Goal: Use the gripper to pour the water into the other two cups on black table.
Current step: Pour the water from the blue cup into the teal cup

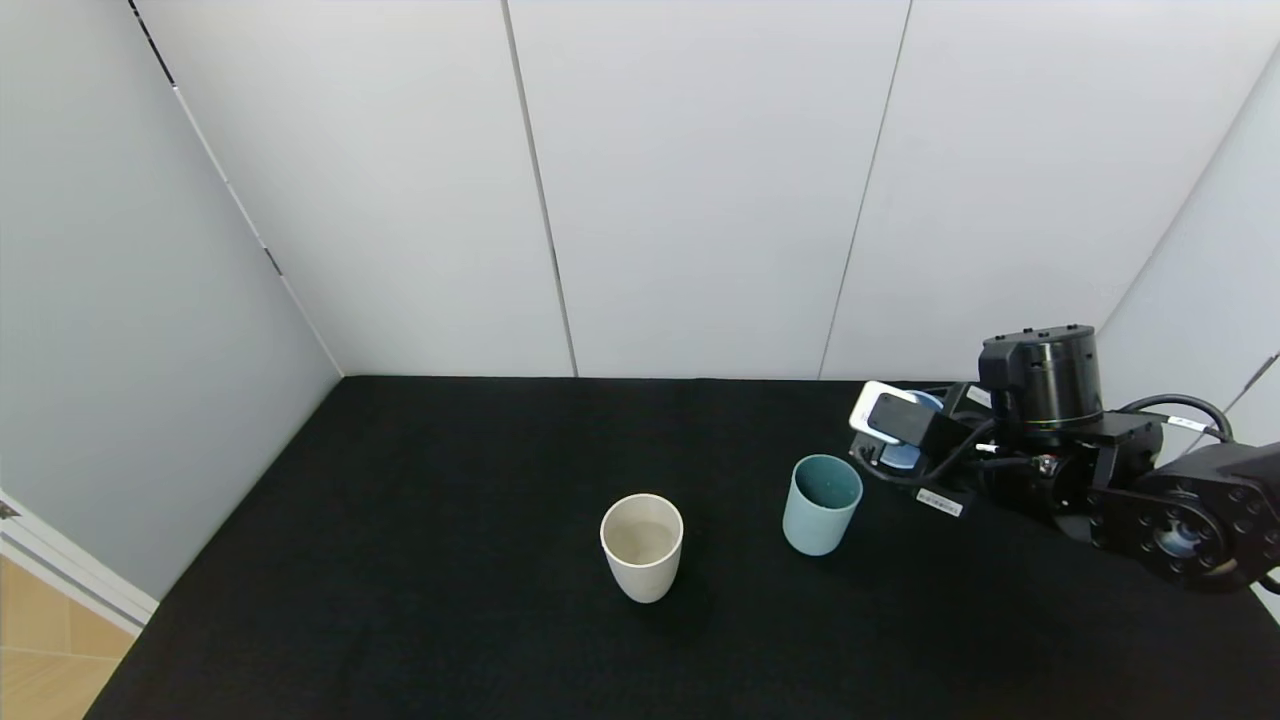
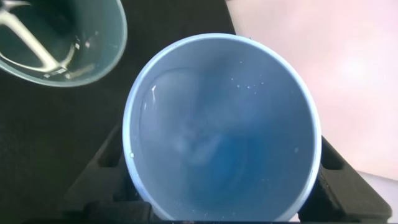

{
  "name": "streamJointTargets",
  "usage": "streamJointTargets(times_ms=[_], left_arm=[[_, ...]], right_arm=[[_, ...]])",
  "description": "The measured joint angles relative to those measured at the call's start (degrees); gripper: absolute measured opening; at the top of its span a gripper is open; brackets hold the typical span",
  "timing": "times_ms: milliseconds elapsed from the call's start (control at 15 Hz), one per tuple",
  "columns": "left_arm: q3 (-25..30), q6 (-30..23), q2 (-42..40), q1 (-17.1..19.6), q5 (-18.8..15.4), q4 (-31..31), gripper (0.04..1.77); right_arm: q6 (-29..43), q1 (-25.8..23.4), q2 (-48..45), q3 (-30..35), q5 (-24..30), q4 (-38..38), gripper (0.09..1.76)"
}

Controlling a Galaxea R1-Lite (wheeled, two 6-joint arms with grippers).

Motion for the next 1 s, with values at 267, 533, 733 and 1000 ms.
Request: streamJointTargets(times_ms=[267,533,733,1000], left_arm=[[0.00,0.00,0.00,0.00,0.00,0.02,1.72],[0.00,0.00,0.00,0.00,0.00,0.00,1.72],[-0.02,0.00,0.00,0.00,0.00,0.02,1.72],[0.00,0.00,0.00,0.00,0.00,0.00,1.72]], right_arm=[[-2.15,0.41,0.13,-0.35,-0.94,0.02,1.32],[-3.78,1.27,0.77,-1.13,-2.65,0.02,1.32],[-4.96,1.91,1.15,-1.40,-3.60,0.02,1.32],[-6.17,2.35,1.56,-1.95,-4.04,0.06,1.32]])
